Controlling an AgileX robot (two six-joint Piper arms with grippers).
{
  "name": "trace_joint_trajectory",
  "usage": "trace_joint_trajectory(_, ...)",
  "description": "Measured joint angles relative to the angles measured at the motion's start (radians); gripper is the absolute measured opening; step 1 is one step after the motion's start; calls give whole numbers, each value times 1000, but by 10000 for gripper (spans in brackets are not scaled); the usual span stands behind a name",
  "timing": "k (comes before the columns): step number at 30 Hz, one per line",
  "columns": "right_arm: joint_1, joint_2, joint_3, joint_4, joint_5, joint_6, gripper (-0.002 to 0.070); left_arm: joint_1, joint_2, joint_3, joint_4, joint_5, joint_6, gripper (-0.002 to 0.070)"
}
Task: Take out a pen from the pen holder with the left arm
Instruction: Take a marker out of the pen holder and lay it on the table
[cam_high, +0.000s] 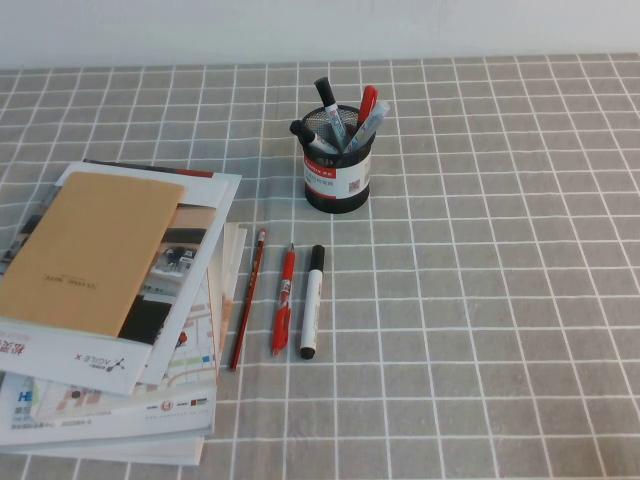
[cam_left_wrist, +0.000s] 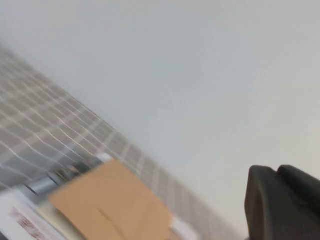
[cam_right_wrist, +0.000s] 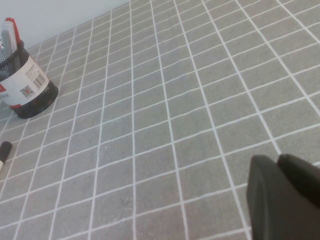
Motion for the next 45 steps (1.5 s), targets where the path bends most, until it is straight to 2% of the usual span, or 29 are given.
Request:
trace_joint_trajectory(3,0,0,0,0,0,0,-13,0,0,0,-34,-10,-165,0)
trace_joint_trajectory(9,0,0,0,0,0,0,-13,0,0,0,-44,-19,-245,0)
trace_joint_trajectory(12,0,0,0,0,0,0,-13,0,0,0,-44,-21,-351,0)
trace_joint_trajectory(17,0,0,0,0,0,0,-13,-29,0,-115,65,120,-382,0)
trace_joint_trajectory(22,0,0,0,0,0,0,-13,-91,74,-298,157,295,-197,0)
trace_joint_trajectory(28,0,0,0,0,0,0,-13,-187,304,-435,95,464,126,0)
trace_joint_trajectory(35,0,0,0,0,0,0,-13,-265,580,-518,-57,465,456,0)
trace_joint_trajectory(45,0,0,0,0,0,0,-13,-278,948,-728,-165,474,713,0)
